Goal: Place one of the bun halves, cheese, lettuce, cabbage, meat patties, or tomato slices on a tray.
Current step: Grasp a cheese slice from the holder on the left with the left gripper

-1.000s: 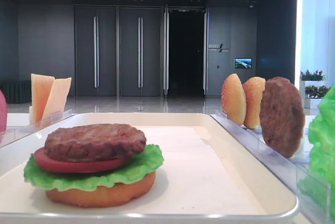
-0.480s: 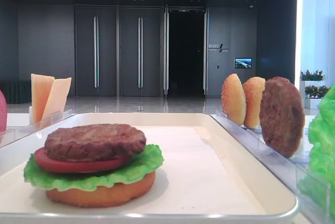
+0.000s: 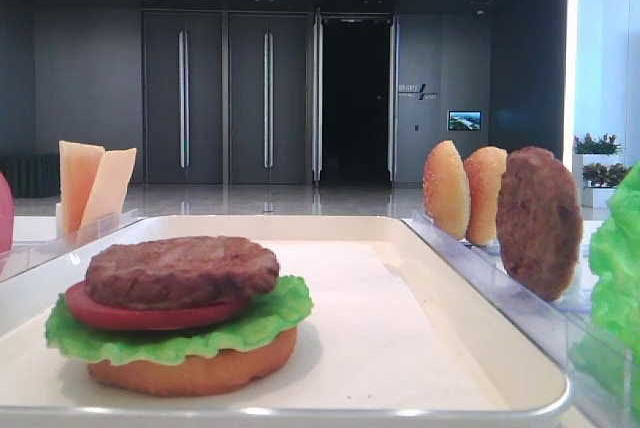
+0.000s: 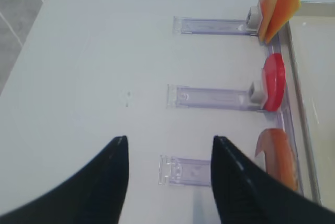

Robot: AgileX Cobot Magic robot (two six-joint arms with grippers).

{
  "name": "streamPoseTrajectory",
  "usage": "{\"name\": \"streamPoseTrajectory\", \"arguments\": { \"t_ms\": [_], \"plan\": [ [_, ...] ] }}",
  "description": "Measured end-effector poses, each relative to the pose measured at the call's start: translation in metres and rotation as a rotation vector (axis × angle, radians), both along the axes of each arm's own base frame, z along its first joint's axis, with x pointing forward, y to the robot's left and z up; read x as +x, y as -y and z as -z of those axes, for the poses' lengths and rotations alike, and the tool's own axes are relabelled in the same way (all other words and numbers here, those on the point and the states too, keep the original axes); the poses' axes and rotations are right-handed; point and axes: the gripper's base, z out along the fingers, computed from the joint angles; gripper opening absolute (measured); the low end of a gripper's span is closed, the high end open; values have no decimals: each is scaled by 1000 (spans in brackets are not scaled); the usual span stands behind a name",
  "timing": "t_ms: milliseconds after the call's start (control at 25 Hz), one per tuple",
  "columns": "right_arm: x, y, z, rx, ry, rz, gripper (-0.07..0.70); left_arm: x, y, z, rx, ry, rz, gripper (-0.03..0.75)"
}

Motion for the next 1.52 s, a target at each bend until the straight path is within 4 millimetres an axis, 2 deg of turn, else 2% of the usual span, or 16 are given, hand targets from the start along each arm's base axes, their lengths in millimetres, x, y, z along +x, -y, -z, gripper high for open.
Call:
{"name": "streamPoseTrajectory", "arguments": {
  "t_ms": [200,360,560,760,960,1160,1360,1520],
  "plan": [
    [0,0,0,1,0,-1,303,63,4,-22,1,-118,0,391],
    [0,0,0,1,0,-1,303,124,8,-27,9,-237,0,391],
    [0,0,0,1,0,-1,303,201,12,-13,18,-389,2,391],
    [0,0,0,1,0,-1,303,260,17,7,10,-497,-1,391],
    [0,0,0,1,0,-1,303,305,21,13,-20,-513,-3,391],
    [0,0,0,1,0,-1,303,341,24,15,-26,-536,-10,391],
    [0,0,0,1,0,-1,303,367,25,15,-26,-530,-14,391],
    [0,0,0,1,0,-1,303,377,25,16,-26,-533,-17,391]
  ]
}}
